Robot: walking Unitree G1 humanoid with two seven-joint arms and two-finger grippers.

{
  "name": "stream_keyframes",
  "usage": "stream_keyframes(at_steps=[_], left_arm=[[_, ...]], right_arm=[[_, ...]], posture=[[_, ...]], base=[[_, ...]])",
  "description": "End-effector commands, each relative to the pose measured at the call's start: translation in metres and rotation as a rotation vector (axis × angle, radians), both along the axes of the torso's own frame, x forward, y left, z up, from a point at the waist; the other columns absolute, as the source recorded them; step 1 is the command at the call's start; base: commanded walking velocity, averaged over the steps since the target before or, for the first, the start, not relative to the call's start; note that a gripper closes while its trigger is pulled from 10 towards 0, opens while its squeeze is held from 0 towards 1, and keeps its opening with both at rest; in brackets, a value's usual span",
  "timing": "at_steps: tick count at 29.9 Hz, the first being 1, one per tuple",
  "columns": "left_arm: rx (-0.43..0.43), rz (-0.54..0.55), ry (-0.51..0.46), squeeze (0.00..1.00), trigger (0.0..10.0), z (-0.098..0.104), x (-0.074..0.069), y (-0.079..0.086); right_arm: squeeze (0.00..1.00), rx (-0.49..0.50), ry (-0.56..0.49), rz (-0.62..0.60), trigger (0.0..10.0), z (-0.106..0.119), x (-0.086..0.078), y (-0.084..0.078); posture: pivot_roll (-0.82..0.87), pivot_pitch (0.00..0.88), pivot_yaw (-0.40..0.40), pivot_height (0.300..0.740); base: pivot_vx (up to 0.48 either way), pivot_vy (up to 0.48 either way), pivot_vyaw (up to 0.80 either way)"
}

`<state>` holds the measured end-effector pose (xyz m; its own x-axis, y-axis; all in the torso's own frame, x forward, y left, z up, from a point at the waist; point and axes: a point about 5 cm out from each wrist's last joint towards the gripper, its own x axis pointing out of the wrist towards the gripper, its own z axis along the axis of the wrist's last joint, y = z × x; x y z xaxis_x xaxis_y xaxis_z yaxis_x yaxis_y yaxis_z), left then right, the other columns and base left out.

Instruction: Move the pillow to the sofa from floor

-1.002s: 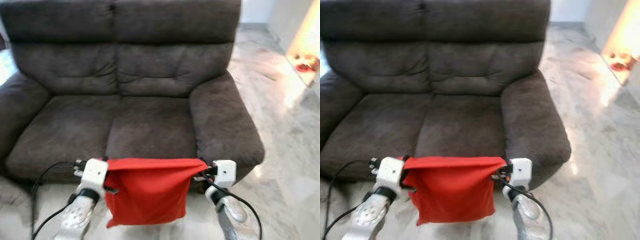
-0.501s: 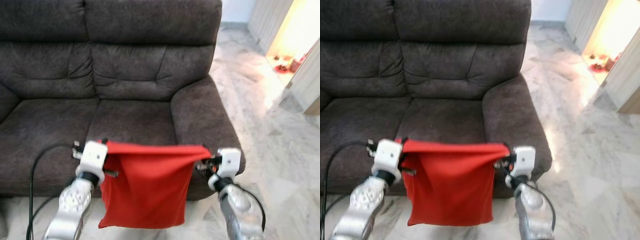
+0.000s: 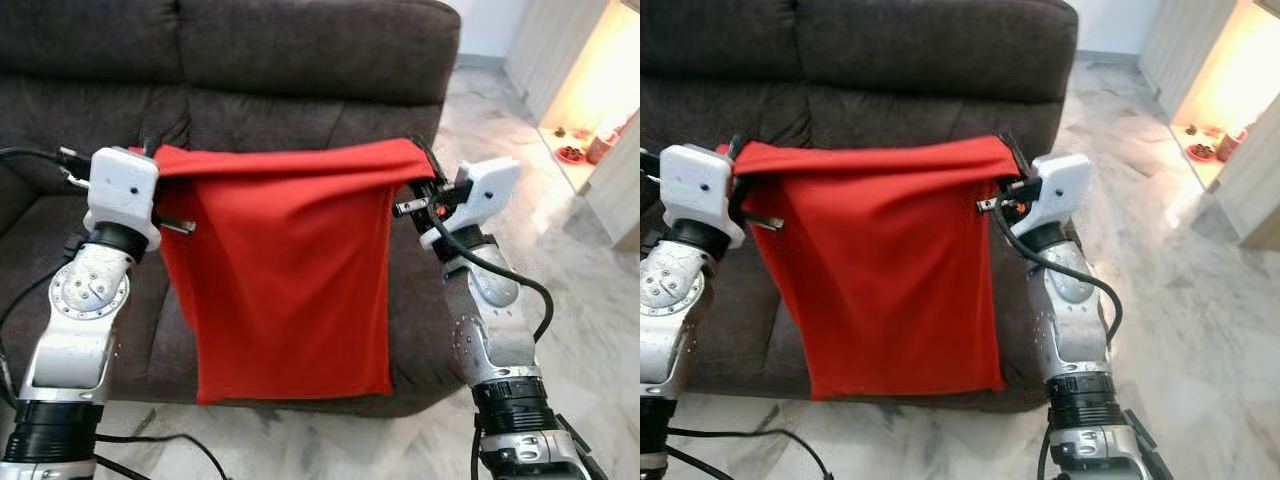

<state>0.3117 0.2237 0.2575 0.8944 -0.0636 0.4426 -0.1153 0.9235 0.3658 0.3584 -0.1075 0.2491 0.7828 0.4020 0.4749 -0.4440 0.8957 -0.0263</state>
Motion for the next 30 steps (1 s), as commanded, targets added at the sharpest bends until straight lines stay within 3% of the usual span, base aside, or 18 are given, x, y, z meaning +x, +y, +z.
stream_keyframes(at_steps=[1, 8, 14, 21, 26, 30], left_arm=[[-0.03, 0.01, -0.025, 0.0, 10.0, 0.004, -0.003, 0.001], [-0.028, -0.006, -0.009, 0.0, 10.0, 0.004, -0.005, -0.005], [0.014, -0.015, -0.067, 0.0, 10.0, 0.029, -0.002, -0.007], [0.013, -0.015, -0.085, 0.0, 10.0, 0.035, 0.0, -0.008], [0.009, -0.024, -0.072, 0.0, 10.0, 0.032, 0.001, -0.01], [-0.001, -0.033, -0.017, 0.0, 10.0, 0.015, -0.001, -0.012]], right_arm=[[0.0, 0.06, -0.019, -0.085, 10.0, 0.002, 0.002, -0.024], [0.0, 0.078, -0.009, -0.118, 10.0, -0.001, 0.001, -0.029], [0.0, 0.146, -0.023, -0.227, 10.0, 0.011, 0.011, -0.051], [0.0, 0.163, -0.056, -0.236, 10.0, 0.02, 0.014, -0.054], [0.0, 0.171, -0.051, -0.202, 10.0, 0.018, 0.015, -0.048], [0.0, 0.123, 0.007, -0.155, 10.0, -0.003, 0.014, -0.04]], posture=[[0.11, 0.111, -0.026, 0.74], [0.11, 0.11, -0.019, 0.74], [0.12, 0.104, -0.013, 0.74], [0.12, 0.101, -0.008, 0.74], [0.12, 0.102, -0.006, 0.74], [0.12, 0.104, -0.007, 0.74]], base=[[0.337, 0.0, 0.0], [0.354, 0.0, 0.0], [0.366, 0.0, 0.0], [0.369, 0.0, 0.0], [0.374, 0.0, 0.0], [0.369, 0.0, 0.0]])
